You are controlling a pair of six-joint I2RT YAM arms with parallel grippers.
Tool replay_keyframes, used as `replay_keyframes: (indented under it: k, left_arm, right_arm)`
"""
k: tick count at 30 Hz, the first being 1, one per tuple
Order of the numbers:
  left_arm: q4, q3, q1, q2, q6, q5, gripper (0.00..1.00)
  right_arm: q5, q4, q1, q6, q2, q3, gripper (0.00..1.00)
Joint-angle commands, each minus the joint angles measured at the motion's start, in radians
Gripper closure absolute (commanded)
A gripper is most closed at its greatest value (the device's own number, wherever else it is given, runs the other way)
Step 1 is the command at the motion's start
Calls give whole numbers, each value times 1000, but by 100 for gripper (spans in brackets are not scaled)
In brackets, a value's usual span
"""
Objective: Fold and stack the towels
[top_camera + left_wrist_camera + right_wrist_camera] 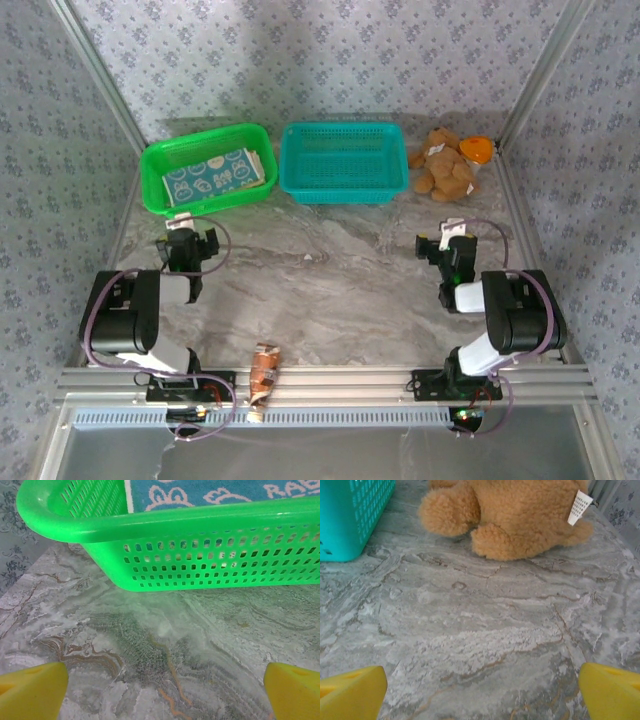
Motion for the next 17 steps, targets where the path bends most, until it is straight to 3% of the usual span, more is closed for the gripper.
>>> replay_keyframes:
  k: [1, 17]
  left_arm:
    - [96, 0, 5, 6, 18, 52, 0]
    - [86, 2, 5, 3, 18, 51, 0]
  right_arm:
    - [-35, -37, -31, 28, 9, 62, 0]
    - [-34, -42, -37, 33, 4, 63, 0]
